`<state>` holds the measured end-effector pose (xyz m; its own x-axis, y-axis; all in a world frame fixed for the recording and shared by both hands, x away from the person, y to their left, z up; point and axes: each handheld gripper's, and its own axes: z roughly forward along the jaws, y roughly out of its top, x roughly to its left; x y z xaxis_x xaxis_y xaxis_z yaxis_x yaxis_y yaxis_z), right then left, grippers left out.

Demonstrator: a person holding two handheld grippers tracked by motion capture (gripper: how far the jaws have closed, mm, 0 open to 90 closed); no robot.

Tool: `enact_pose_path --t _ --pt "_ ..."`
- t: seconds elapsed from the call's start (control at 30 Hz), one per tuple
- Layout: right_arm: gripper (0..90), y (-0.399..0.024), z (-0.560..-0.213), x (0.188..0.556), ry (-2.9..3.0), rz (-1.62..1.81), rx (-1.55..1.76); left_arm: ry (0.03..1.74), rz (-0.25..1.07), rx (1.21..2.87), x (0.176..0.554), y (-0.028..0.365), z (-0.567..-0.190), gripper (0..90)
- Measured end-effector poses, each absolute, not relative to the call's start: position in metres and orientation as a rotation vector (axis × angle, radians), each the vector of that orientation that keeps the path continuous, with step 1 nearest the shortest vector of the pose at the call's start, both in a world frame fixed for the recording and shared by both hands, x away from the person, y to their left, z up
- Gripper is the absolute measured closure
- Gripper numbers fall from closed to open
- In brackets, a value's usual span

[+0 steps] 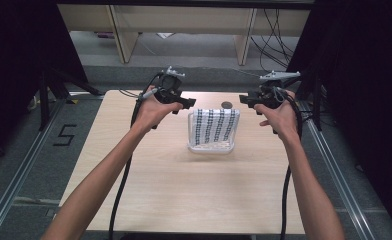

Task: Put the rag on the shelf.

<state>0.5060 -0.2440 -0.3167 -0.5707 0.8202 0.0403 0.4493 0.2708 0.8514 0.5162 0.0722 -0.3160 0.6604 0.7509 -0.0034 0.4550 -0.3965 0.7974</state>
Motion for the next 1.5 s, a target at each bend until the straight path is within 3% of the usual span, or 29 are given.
enact_pose_path --t 1.5 --pt "45.6 -0.261 -0.363 0.410 2.161 1.304 1.058 0.821 0.401 1.998 0.420 0.117 -0.371 35.6"
